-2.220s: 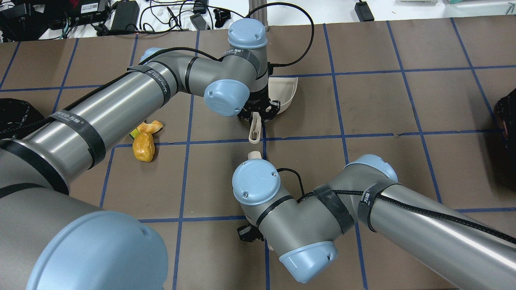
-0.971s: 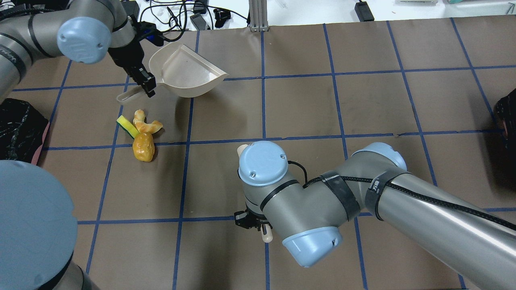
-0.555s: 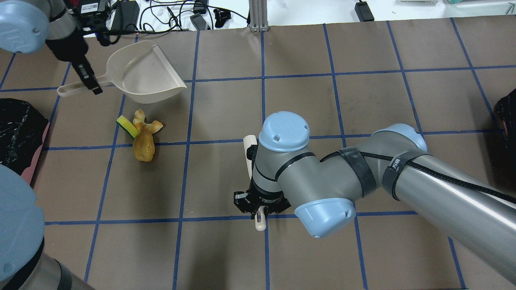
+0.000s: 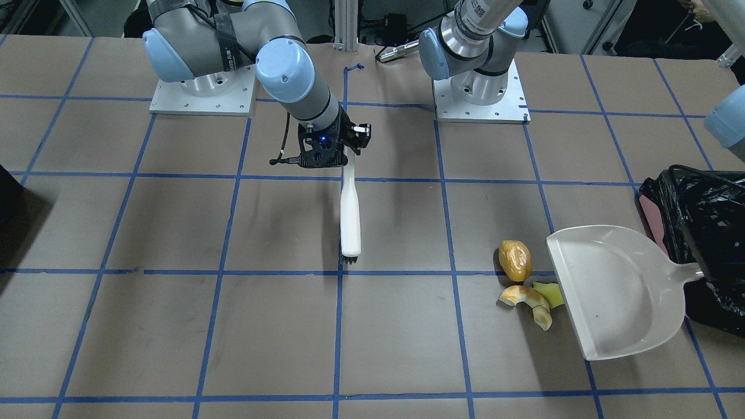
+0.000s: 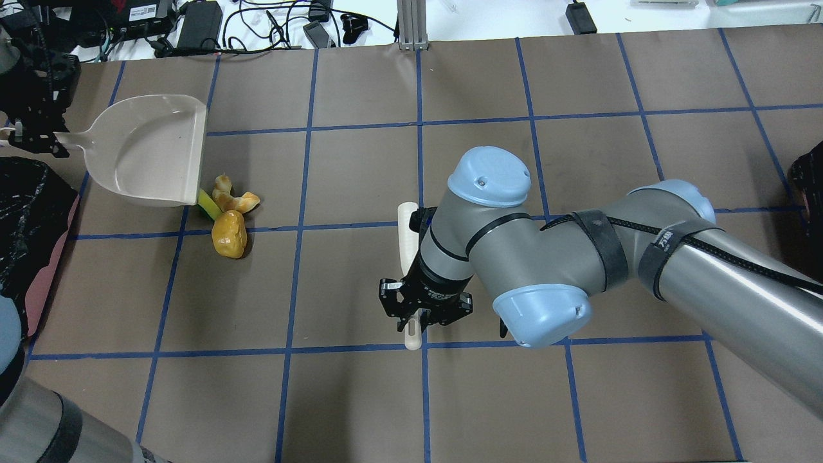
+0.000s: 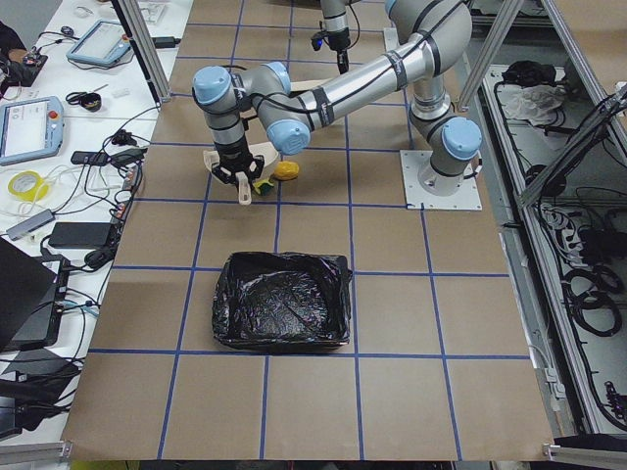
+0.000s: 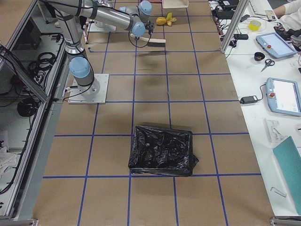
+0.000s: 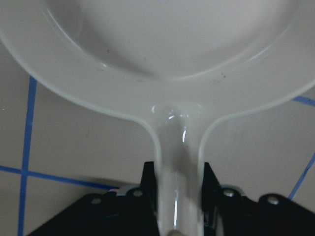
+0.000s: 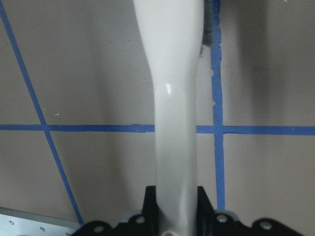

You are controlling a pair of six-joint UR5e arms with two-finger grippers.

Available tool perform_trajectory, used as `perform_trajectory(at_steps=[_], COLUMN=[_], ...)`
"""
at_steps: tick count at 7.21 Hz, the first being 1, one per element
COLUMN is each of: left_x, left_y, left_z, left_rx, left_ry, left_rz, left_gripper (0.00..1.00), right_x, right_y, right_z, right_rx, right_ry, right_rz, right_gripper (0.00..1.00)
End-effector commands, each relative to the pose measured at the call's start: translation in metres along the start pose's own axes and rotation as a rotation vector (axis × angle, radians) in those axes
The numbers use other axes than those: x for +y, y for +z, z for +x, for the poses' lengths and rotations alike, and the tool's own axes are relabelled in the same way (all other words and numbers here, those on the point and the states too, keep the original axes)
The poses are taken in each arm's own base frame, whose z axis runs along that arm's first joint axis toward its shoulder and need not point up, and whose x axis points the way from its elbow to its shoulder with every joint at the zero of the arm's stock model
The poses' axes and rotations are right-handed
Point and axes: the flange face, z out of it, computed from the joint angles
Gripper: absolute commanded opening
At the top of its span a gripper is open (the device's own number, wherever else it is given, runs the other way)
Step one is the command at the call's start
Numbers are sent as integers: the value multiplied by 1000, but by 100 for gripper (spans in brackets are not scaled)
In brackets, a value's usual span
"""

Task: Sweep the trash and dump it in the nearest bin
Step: 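Lift the dustpan with the left gripper and set it beside the trash pile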

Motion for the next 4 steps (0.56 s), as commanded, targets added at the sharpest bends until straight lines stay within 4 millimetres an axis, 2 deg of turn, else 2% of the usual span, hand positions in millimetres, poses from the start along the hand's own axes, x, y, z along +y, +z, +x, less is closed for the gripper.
perform_trajectory(at_steps=[1,2,4], left_x=[21,17,14], left_y=[40,62,82], left_z=[5,7,4], left_rx=[-25,6,29], left_ry=[108,111,64], left_rz=[-91,-82,-71], left_gripper=[0,0,0], right_x=[-1,-4,-12], right_y=[-1,-4,-12], right_z=[-1,-1,2], right_rx=[-38,-80,-128], right_ry=[23,50,67], right_rz=[-15,-28,-28], right_gripper=[0,0,0])
